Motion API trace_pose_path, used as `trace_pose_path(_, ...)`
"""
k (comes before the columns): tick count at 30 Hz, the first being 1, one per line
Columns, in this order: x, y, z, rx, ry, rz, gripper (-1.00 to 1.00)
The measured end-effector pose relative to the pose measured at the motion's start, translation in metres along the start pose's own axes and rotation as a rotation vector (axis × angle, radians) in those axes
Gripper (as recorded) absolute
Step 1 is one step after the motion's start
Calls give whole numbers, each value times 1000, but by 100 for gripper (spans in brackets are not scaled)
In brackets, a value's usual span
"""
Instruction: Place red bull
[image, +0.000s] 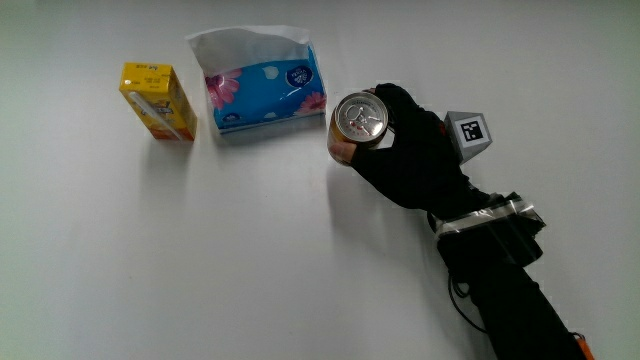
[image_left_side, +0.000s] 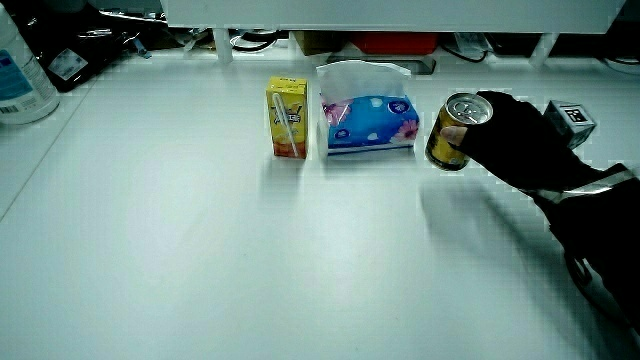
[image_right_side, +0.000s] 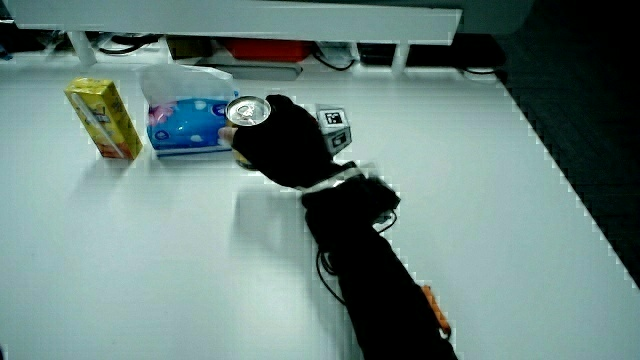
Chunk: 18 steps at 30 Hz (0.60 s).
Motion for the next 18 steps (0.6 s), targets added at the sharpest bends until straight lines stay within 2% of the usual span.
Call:
trace_pose_path(7, 19, 12, -16, 15, 26, -48, 0)
trace_pose_path(8, 21, 13, -19, 11, 35, -37, 0)
trace_pose_path(12, 29, 14, -27, 3, 10, -86, 0)
trace_pose_path(14, 32, 15, -30, 1, 17, -88, 0)
trace_pose_path(16, 35, 15, -32, 4, 9, -118, 0)
trace_pose_path(18, 39, 15, -33, 7, 22, -125, 0)
